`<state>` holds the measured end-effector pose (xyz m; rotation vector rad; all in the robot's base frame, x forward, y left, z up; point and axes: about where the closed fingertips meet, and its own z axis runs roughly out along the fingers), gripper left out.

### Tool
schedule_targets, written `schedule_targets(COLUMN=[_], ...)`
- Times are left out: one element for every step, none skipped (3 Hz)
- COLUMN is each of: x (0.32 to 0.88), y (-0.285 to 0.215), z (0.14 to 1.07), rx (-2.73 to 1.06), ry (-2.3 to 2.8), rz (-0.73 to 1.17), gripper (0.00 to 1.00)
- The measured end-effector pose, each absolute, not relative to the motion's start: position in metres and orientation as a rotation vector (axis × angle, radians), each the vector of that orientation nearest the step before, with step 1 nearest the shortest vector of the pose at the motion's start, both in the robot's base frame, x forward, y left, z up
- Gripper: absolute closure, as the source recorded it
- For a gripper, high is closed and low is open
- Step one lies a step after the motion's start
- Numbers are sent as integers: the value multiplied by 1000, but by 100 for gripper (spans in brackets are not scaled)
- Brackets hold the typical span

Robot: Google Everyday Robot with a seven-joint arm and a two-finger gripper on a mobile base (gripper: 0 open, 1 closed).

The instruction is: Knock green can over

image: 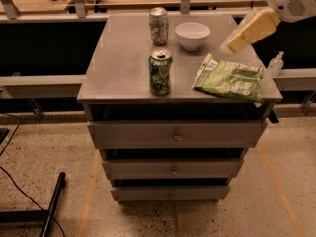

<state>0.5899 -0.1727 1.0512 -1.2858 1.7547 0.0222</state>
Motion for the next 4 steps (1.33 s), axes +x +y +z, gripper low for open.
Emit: schedule_targets(x=[645, 681, 684, 675], y=[-152, -141, -141, -135], z=[1034, 1003, 1004, 975], rx=[-1156, -1006, -993, -1017], ry=[1720, 1747, 1743, 1726], rz=[144, 249, 246, 386], gripper=[0, 0, 0, 0])
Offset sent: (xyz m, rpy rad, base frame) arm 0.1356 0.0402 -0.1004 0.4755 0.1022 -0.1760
